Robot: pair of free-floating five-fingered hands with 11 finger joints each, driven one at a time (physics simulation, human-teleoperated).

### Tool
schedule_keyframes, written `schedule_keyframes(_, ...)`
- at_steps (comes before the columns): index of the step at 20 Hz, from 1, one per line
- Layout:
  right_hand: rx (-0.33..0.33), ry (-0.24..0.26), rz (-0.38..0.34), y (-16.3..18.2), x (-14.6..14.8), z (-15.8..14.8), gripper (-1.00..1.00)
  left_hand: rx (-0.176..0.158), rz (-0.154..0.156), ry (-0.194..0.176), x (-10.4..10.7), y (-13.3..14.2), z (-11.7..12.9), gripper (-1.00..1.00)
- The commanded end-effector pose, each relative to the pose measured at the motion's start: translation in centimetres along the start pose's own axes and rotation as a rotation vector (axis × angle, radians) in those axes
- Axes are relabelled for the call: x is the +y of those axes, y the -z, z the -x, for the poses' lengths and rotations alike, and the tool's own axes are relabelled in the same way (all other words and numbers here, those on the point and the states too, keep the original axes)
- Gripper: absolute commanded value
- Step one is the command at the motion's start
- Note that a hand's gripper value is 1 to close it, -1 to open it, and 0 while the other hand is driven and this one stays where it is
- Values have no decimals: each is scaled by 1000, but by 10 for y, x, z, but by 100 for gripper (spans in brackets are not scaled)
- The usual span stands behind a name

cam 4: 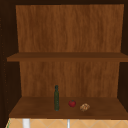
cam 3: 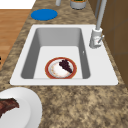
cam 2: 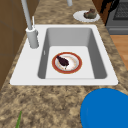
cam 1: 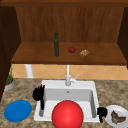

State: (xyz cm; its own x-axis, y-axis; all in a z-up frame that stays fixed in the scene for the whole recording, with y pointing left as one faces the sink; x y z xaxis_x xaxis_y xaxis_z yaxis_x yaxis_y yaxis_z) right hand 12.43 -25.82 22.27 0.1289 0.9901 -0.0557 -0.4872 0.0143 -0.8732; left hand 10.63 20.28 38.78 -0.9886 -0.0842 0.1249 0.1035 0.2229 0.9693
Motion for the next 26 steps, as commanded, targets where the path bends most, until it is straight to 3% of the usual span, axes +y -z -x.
schedule_keyframes(1, 0, 0, 0, 0, 0, 0, 0, -21, 20, -53, 20, 11, -11, -100)
schedule_keyframes(5, 0, 0, 0, 0, 0, 0, 0, -23, 7, -52, 46, 23, -20, -100)
schedule_keyframes(17, 0, 0, 0, 0, 0, 0, 0, -15, 15, -62, 128, 54, -40, -100)
schedule_keyframes(26, 0, 0, 0, 0, 0, 0, 0, -19, 0, -59, 197, 70, -50, -100)
